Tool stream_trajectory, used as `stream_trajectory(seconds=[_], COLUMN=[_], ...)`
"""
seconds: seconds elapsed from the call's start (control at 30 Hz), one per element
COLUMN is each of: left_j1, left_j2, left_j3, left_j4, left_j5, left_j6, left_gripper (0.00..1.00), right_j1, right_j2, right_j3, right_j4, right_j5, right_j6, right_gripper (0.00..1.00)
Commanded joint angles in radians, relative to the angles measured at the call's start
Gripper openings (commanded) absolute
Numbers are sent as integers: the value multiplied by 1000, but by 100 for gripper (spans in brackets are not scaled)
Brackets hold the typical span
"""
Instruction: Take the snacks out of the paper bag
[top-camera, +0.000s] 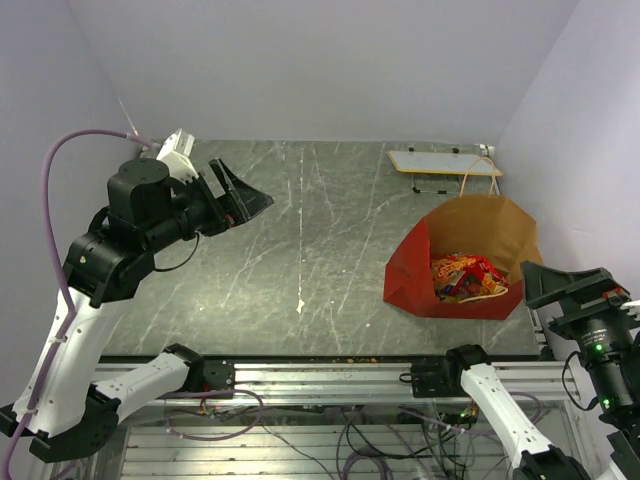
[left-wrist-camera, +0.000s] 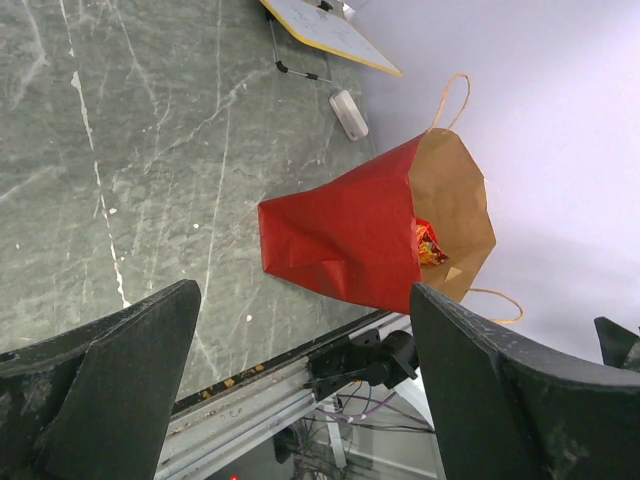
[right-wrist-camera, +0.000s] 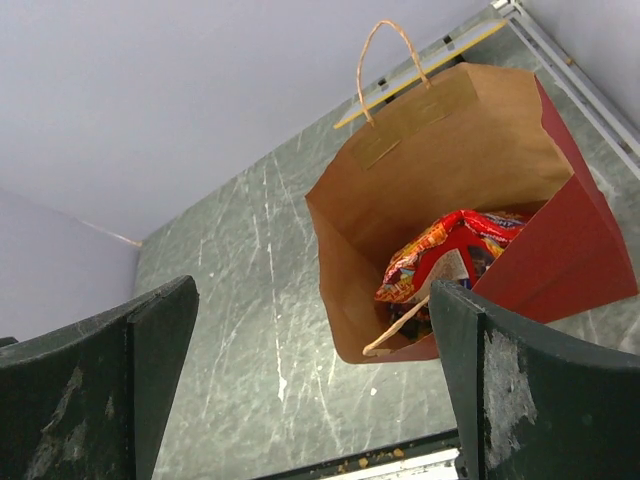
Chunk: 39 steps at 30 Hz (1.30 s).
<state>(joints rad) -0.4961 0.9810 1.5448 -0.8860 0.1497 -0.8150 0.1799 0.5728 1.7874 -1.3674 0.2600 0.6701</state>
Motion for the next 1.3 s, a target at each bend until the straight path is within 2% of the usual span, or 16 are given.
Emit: stream_trajectory(seconds=[0.0,0.2,0.43,0.63,0.93,1.17,1.27], left_j1=[-5,-5,-5,-5,-6,-5,-5], left_j2=[4,-15,-18,-21,65,23,31], left_j3=[31,11,8,-5,67,7,-16], left_j4=[-37,-48,-72,-79,-122,-63,-39], left_j5=[-31,-43,-66,-69,-72,-107,-98], left_j6=[13,18,30,27,78,69,67], left_gripper=[97,97,97,97,97,97,97], right_j1=[0,1,0,1,1,0,-1], right_j2=[-9,-5,63,160,318,436,497], right_j3=[-10,-108,-201,-271,-436,-522,-514], right_j4=[0,42,161,216,444,710,729], right_j5=[25,28,-13,61,95,96,175], right_j6=[-12,0,-66,-24,77,6,18], right_gripper=[100,100,100,100,100,100,98])
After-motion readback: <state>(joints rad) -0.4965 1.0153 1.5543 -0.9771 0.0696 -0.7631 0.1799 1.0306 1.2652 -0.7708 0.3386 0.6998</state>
